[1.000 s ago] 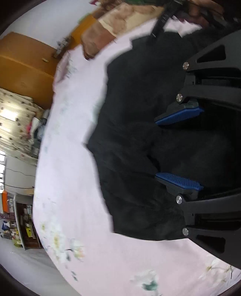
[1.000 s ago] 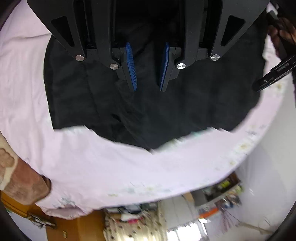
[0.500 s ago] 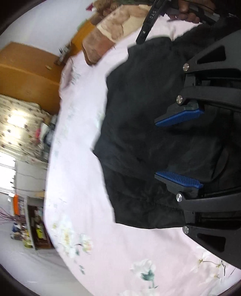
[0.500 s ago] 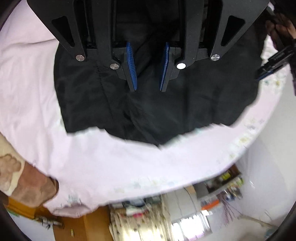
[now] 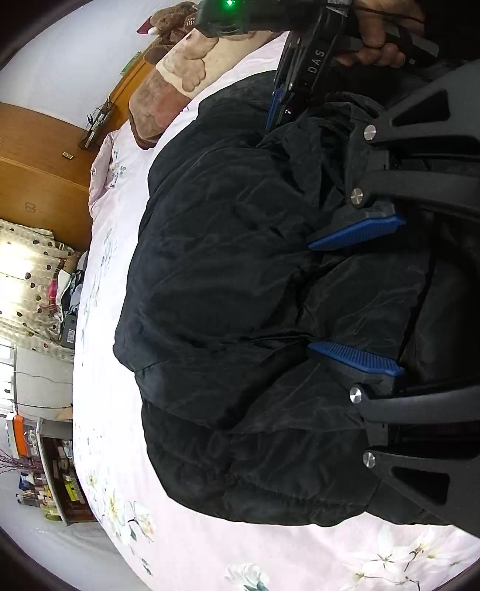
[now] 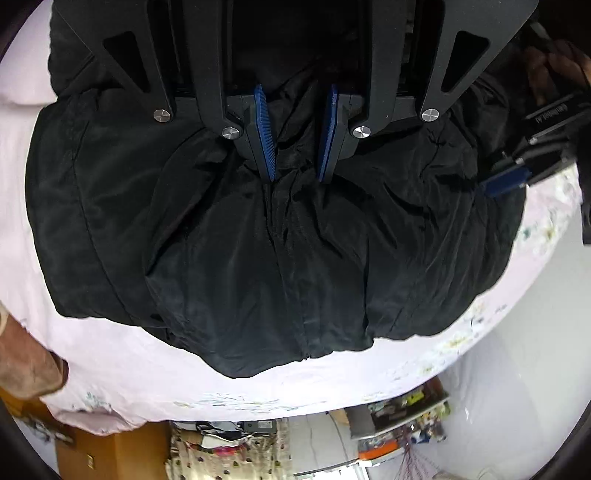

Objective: Fold large clothes

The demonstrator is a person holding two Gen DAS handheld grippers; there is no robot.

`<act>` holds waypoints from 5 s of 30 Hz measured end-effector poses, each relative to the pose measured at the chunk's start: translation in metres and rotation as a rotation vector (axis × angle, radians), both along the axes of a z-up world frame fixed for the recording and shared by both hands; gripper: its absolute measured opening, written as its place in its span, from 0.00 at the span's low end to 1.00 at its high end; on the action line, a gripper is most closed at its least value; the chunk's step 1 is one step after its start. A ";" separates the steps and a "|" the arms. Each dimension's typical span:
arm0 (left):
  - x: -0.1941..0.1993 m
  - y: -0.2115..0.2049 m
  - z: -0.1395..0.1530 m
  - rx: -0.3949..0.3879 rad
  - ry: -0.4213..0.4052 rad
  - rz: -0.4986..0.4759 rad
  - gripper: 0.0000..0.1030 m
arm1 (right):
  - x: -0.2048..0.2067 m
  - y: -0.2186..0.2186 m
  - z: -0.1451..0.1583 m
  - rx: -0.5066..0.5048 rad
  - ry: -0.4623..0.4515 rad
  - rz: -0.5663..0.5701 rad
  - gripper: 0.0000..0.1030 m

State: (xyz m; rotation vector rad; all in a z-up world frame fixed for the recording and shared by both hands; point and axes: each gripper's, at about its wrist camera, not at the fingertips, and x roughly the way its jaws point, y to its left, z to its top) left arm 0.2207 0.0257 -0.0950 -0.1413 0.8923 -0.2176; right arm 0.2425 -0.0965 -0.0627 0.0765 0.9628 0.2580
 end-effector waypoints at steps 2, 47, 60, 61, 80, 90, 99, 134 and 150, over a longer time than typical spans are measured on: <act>-0.004 0.002 0.008 0.005 0.014 -0.009 0.53 | 0.001 0.000 0.001 0.005 0.005 0.002 0.23; -0.016 -0.013 0.005 -0.004 0.031 -0.055 0.52 | -0.017 -0.003 0.001 0.037 0.028 0.010 0.25; -0.046 -0.017 0.029 0.010 0.007 -0.078 0.50 | -0.039 0.004 0.037 0.025 -0.024 0.034 0.24; -0.043 -0.017 0.019 0.006 0.038 -0.070 0.50 | -0.037 0.007 0.027 0.015 0.003 0.042 0.24; -0.063 -0.025 0.035 0.053 0.048 -0.017 0.51 | -0.058 0.003 0.022 -0.009 0.027 0.033 0.26; -0.131 -0.019 0.083 0.056 -0.025 0.005 0.51 | -0.134 -0.015 0.068 0.005 -0.031 0.019 0.26; -0.187 -0.014 0.107 0.058 -0.063 -0.009 0.51 | -0.189 -0.021 0.088 0.021 -0.059 0.009 0.38; -0.225 0.091 0.019 0.113 0.101 0.214 0.60 | -0.218 -0.173 0.040 0.029 0.057 -0.302 0.59; -0.230 0.077 -0.014 0.010 0.203 0.160 0.69 | -0.206 -0.185 -0.005 0.228 0.311 -0.298 0.59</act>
